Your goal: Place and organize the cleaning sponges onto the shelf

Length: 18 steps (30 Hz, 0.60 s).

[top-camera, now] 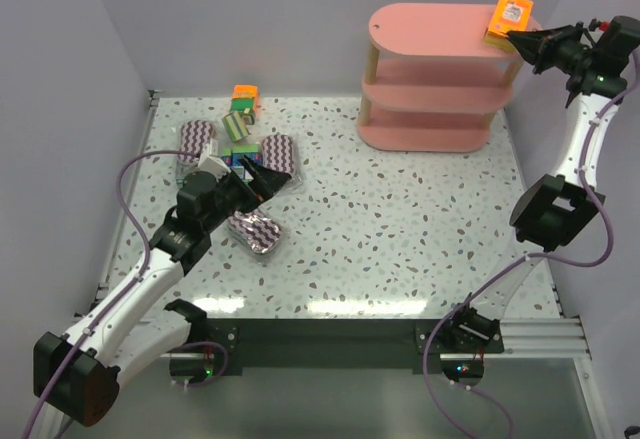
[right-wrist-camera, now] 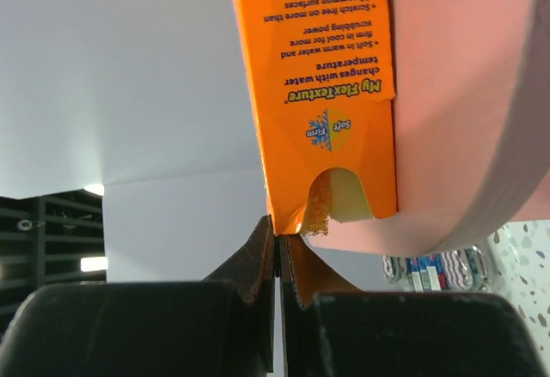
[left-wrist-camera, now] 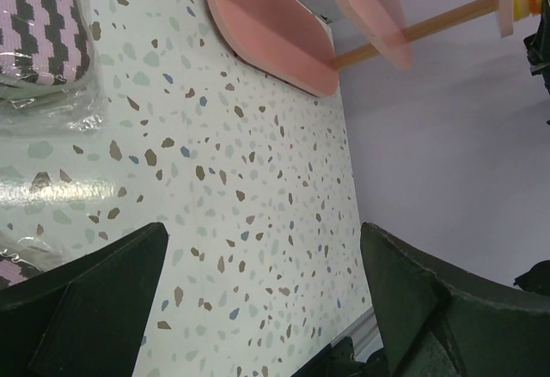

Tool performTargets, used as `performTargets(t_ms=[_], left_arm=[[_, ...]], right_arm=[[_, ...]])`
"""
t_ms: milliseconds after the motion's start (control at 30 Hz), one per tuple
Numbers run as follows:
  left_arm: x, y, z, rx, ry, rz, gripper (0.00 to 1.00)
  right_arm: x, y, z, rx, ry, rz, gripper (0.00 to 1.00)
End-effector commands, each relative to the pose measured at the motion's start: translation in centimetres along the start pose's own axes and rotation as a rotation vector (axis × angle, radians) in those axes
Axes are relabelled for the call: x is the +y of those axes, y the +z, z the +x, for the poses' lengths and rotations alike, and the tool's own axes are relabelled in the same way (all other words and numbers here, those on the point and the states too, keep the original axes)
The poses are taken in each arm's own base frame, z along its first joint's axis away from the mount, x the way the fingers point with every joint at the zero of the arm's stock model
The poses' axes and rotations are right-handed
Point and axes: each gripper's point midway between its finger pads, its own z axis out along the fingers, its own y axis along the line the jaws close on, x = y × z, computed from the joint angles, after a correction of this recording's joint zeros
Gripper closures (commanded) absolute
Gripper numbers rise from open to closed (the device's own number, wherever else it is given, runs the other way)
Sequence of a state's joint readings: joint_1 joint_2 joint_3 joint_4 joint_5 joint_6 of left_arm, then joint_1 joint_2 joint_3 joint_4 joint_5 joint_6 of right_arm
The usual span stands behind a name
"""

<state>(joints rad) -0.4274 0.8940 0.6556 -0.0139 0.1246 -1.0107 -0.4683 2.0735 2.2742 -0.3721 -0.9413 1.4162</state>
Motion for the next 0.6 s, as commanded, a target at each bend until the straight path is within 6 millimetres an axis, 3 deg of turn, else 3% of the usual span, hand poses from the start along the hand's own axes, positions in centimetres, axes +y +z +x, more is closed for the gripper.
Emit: performTargets(t_ms=[0,267,433,567], left_arm=[[-0.8,-0.1,-0.4,-0.020,0.003,0.052,0.00],[-0.5,-0.3,0.1,-0.011,-0.007,0.054,0.00],[-0.7,-0.1,0.1,-0.001,-0.007,0.059,0.00],[-0.7,0.0,0.3,0.008,-0.006,0.060,0.00]], right_arm=[[0.7,-1.8,1.1,0.041,-0.058,0.016,1.00],[0.9,-4.0,0.0,0.067,-0.066,-0.007,1.00],[1.6,-4.0,-0.5,0.082,-0.074,-0.044,1.00],[1.3,-3.7,-1.2,0.087,-0.057,-0.048,0.91]])
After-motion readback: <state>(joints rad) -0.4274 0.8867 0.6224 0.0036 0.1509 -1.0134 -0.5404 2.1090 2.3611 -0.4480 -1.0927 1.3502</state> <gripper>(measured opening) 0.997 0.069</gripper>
